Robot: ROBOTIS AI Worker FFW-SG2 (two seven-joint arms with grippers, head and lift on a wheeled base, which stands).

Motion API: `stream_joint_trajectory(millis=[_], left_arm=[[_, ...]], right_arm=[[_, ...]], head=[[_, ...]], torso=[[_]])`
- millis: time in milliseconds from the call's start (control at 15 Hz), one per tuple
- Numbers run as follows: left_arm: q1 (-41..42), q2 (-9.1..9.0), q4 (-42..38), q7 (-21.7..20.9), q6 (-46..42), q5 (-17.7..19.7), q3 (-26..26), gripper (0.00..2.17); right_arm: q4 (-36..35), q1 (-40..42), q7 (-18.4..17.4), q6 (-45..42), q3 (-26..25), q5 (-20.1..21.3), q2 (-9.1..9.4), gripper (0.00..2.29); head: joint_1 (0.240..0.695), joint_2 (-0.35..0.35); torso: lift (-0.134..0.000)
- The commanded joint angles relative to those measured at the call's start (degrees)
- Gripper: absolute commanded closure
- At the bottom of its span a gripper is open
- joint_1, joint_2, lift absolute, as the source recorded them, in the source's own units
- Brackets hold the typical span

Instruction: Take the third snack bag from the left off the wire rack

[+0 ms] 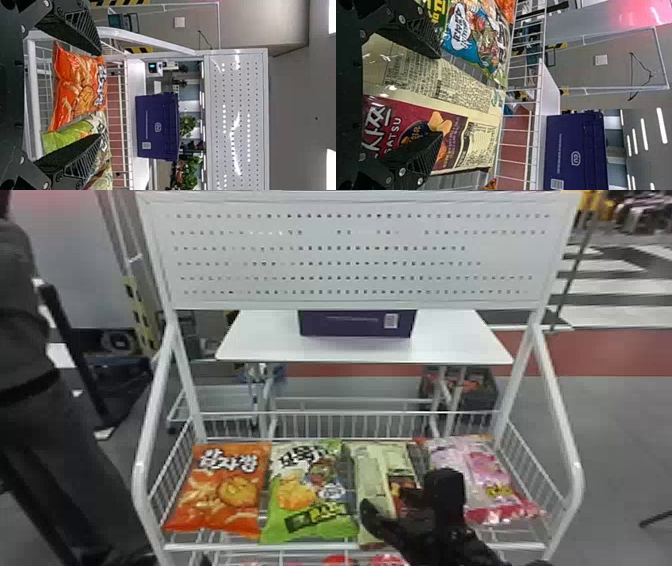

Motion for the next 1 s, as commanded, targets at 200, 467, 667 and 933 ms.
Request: stream_joint_trajectory(millis=[200,467,667,933], left_arm=[[0.00,0.11,-0.39,-0.08,0.12,-0.01,-0.09,0.17],[-0.09,-0.15,-0.39,-0.08,0.30,-0.10,-0.26,0.17],[-0.44,-0.06,-0.48,-0.17,0.65,-0.19,-0.62,0.17],[-0.35,0.11,-0.66,-0.08,0.65,-0.19,-0.53,0.17]], right_arm=[[-2.94,1.54,0.04,4.57,-0.73,-0.68,-0.50,1.84],[-7.78,3.82,-0.31,5.45,-1.96,-1.56,-1.82,2.02],[-11.12,5.75,-1.36,4.74,-3.72,-1.65,-2.96,2.02],[-20.52,10.94,-2.86,2.46,-6.62,-1.65,-5.51,2.02]], head=[[0.499,0.000],[0.499,0.000],[0.499,0.000],[0.499,0.000]], torso=[[0.000],[0.000],[0.000],[0.000]])
